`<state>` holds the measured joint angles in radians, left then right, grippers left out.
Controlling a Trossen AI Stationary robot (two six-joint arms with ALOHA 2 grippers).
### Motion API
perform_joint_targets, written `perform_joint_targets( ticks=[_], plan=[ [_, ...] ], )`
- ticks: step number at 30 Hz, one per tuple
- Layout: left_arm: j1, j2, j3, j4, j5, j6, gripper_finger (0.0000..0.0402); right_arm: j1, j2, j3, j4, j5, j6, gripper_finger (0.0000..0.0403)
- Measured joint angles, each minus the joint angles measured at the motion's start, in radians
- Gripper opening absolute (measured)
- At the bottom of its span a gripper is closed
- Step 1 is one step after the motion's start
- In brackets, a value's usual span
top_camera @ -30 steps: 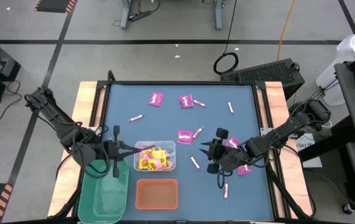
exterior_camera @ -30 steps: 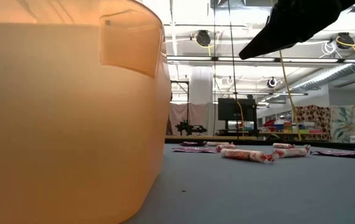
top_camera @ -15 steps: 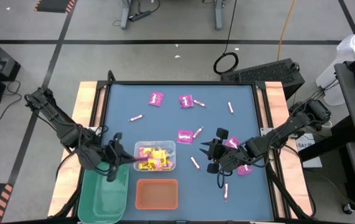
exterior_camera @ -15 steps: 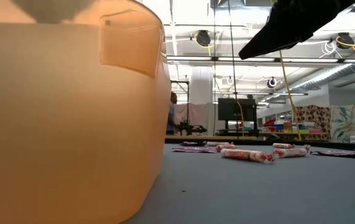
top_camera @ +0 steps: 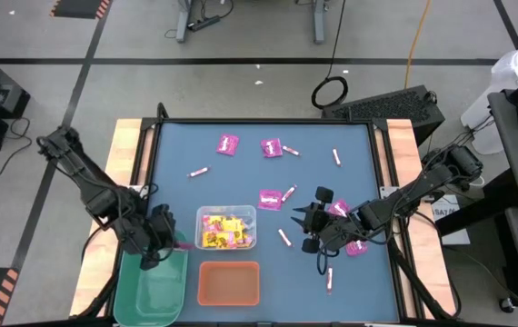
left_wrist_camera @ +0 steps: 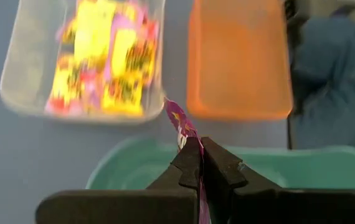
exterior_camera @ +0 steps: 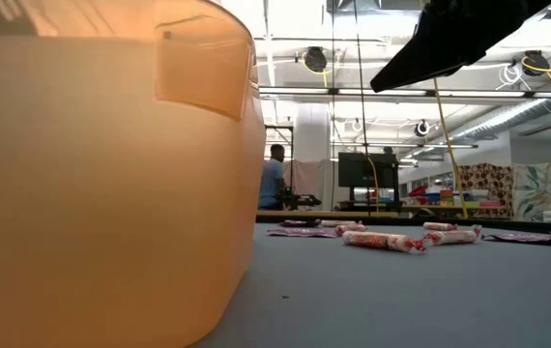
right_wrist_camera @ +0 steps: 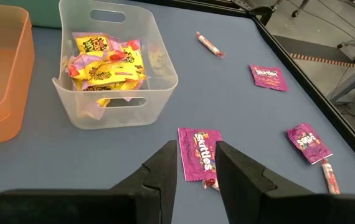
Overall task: Sort candy
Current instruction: Put the purple candy pack into the green bin
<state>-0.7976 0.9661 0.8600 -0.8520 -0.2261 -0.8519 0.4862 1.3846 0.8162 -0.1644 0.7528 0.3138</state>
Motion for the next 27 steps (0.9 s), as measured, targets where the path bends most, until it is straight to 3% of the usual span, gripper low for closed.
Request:
perform_joint_targets(
  ticks=[6,18,27],
  plan=[
    [-0.035,0.000,0.000,-0.087,0.016,-0.058,0.0009,0.000,0.000,0.000,0.000,0.000,0.000,0.0100],
    [-0.056,0.002,0.000,-0.085,0.012,-0.138,0.0010,0.000,-0.001,-0.056,0.034,0.001,0.021,0.0100],
    [-0.056,0.032,0.000,-0.117,-0.022,-0.164,0.0085,-0.005,-0.001,-0.120,0.094,-0.049,0.085,0.0107]
  ],
)
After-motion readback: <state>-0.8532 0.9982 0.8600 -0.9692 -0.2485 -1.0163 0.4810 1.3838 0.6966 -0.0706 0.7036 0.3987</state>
